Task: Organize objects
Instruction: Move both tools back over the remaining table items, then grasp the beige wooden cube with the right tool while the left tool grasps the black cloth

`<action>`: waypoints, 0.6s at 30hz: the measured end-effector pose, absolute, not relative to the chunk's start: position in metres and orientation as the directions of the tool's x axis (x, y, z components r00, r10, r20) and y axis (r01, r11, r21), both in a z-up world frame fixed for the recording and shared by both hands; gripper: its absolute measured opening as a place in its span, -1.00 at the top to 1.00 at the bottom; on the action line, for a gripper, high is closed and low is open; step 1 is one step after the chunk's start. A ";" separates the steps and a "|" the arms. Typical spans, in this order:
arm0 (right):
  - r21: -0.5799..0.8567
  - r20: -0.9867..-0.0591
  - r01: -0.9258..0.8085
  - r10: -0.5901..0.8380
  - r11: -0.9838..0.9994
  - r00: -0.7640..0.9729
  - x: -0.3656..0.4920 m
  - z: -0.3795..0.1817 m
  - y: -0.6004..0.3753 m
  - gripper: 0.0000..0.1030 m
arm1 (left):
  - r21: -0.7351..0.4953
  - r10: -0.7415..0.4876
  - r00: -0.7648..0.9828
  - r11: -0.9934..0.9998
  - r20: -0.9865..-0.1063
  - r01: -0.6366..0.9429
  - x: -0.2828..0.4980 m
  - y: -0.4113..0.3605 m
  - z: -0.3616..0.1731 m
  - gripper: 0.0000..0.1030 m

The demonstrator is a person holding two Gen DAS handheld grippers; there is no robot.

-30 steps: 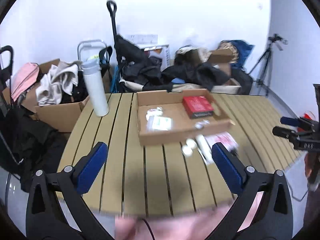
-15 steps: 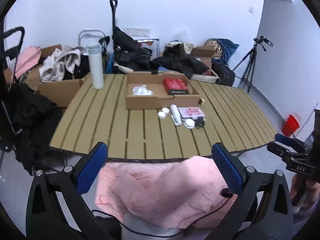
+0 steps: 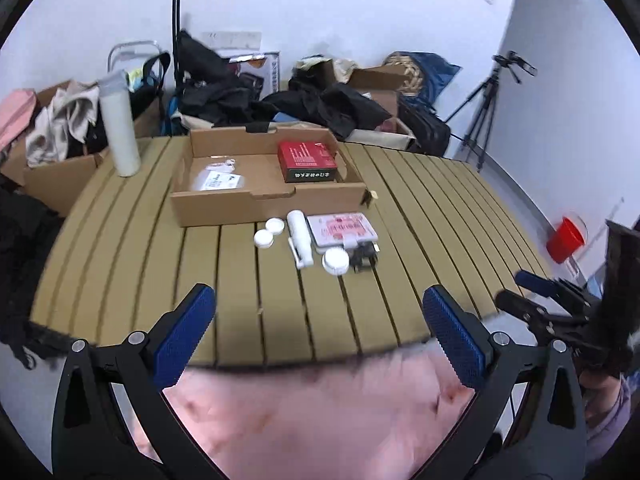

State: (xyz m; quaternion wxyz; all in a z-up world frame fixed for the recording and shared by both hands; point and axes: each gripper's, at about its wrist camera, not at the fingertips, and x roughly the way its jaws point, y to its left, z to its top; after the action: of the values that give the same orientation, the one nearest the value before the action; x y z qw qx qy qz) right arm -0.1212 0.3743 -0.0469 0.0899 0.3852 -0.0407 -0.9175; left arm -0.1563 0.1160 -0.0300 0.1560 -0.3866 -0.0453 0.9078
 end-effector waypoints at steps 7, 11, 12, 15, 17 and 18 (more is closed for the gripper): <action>0.151 -0.704 0.216 -0.258 -0.965 -0.661 -0.216 -0.071 0.401 -0.30 | -0.318 0.413 -0.540 -0.911 -0.734 -0.264 -0.258 0.151 -0.083 -0.91; 0.160 -0.735 0.236 -0.276 -0.958 -0.620 -0.284 -0.099 0.400 -0.18 | -0.246 0.390 -0.542 -0.915 -0.744 -0.321 -0.307 0.192 -0.103 -0.58; 0.169 -0.741 0.236 -0.282 -0.957 -0.610 -0.298 -0.105 0.399 -0.16 | -0.232 0.385 -0.543 -0.915 -0.746 -0.331 -0.317 0.199 -0.108 -0.58; 0.195 -0.759 0.240 -0.302 -0.951 -0.577 -0.335 -0.127 0.397 -0.04 | -0.216 0.364 -0.514 -0.920 -0.777 -0.326 -0.354 0.217 -0.129 -0.58; 0.196 -0.772 0.239 -0.299 -0.951 -0.560 -0.356 -0.142 0.393 0.05 | -0.200 0.350 -0.527 -0.926 -0.775 -0.321 -0.370 0.225 -0.136 -0.56; 0.189 -0.778 0.242 -0.296 -0.952 -0.555 -0.362 -0.148 0.390 0.08 | -0.189 0.347 -0.532 -0.925 -0.772 -0.329 -0.376 0.227 -0.137 -0.56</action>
State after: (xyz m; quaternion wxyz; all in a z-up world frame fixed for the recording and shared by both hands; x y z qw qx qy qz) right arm -0.3621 0.3905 -0.1475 0.1525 0.4466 -0.0301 -0.8811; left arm -0.3756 0.2270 -0.1373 0.1931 -0.4433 -0.0104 0.8753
